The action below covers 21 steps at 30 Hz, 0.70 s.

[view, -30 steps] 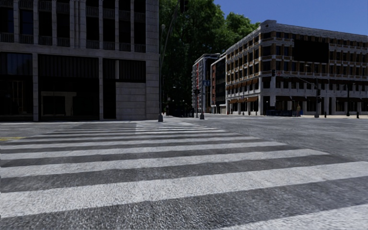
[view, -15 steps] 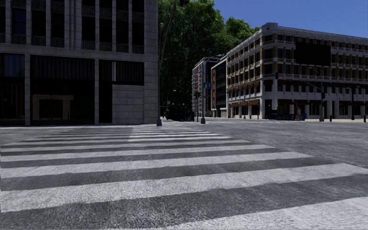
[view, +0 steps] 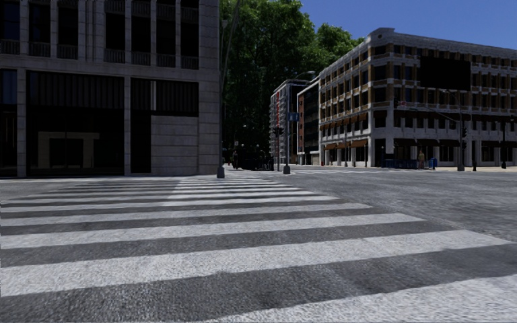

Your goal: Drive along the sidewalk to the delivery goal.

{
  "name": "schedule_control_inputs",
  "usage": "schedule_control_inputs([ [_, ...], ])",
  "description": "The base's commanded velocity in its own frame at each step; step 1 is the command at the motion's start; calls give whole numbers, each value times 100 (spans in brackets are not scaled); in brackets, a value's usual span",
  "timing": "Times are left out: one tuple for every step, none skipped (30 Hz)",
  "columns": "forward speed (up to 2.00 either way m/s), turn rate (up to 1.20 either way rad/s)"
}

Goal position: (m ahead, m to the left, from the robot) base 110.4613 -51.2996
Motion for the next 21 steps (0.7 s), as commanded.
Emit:
schedule_control_inputs([
  [200,0],
  [200,0],
  [200,0],
  [200,0],
  [200,0],
  [200,0],
  [200,0],
  [200,0],
  [200,0],
  [200,0],
  [200,0],
  [200,0],
  [200,0],
  [200,0],
  [200,0],
  [200,0],
  [200,0],
  [200,0],
  [200,0],
  [200,0],
  [200,0],
])
